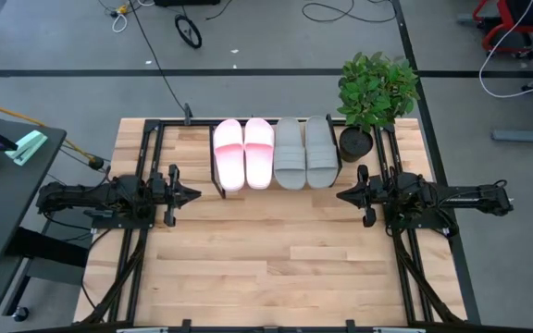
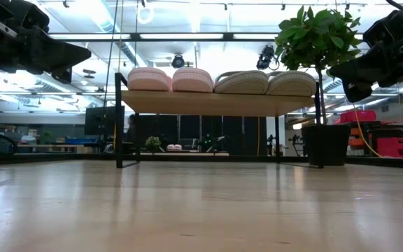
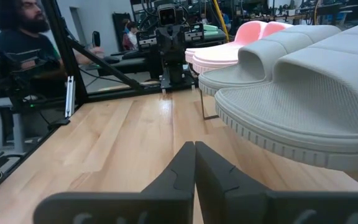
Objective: Pick and place slides into the shelf
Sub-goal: Return to Home Position
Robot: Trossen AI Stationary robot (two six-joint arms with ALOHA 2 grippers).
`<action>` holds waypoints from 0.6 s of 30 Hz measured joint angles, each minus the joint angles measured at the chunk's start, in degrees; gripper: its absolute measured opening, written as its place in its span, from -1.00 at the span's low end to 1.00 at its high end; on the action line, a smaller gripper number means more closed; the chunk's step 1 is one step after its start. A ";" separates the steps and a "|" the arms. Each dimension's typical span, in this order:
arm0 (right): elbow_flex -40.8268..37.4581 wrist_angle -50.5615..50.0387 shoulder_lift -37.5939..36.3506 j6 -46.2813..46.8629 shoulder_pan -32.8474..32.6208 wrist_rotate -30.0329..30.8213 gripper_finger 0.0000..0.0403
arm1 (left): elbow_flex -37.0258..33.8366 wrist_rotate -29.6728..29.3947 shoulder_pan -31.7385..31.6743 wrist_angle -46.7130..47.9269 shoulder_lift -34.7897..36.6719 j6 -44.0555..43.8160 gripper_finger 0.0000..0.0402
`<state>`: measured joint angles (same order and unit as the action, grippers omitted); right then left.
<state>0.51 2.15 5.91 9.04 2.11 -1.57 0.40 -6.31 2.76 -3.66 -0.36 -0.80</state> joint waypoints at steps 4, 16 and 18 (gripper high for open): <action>0.00 0.00 0.00 0.00 0.00 0.01 -0.93 | 0.00 0.00 -0.02 0.01 0.00 0.00 -0.89; 0.00 -0.01 0.00 0.00 0.00 -0.01 -0.93 | 0.00 0.00 -0.02 0.02 0.01 0.00 -0.86; 0.00 -0.02 0.00 0.02 0.00 -0.01 -0.93 | 0.00 0.00 -0.02 0.02 0.02 0.00 -0.84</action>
<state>0.51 2.13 5.91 9.06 2.11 -1.58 0.40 -6.31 2.74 -3.64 -0.34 -0.80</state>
